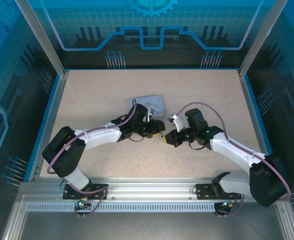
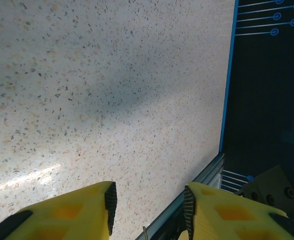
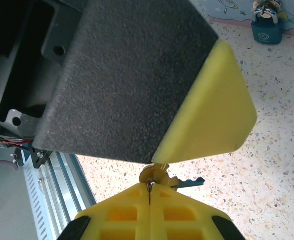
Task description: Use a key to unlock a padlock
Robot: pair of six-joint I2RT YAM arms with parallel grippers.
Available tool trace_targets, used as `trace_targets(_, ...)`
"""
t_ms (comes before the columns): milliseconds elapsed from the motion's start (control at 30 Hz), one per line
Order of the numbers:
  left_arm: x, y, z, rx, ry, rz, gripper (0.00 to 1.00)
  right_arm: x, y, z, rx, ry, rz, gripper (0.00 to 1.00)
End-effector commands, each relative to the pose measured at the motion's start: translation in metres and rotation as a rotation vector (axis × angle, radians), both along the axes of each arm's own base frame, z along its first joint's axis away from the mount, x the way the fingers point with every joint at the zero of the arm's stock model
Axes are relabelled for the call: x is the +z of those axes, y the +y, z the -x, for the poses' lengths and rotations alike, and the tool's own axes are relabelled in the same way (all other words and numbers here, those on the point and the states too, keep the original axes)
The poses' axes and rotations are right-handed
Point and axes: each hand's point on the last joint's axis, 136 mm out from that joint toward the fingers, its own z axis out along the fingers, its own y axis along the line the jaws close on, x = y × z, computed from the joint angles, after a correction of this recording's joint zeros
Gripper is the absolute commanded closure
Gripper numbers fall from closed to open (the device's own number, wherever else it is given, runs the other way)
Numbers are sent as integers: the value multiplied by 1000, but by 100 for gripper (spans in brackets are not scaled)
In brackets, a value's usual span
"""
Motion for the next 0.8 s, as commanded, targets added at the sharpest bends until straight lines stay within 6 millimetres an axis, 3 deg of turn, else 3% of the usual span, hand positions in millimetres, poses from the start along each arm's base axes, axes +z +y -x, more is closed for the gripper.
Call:
trace_targets(0, 5, -8, -1, -18, -8, 18, 61, 5, 3, -1, 15, -37, 6, 100)
trace_targets(400, 5, -10, 1, -19, -15, 6, 81, -1, 1, 1, 15, -31, 15, 100)
trace_targets(600, 7, -11, 1, -19, -22, 5, 99, -3, -1, 2, 9, -28, 21, 100)
trace_targets(767, 12, -10, -1, -8, -50, 5, 100, 3, -4, 2, -14, -34, 14, 100)
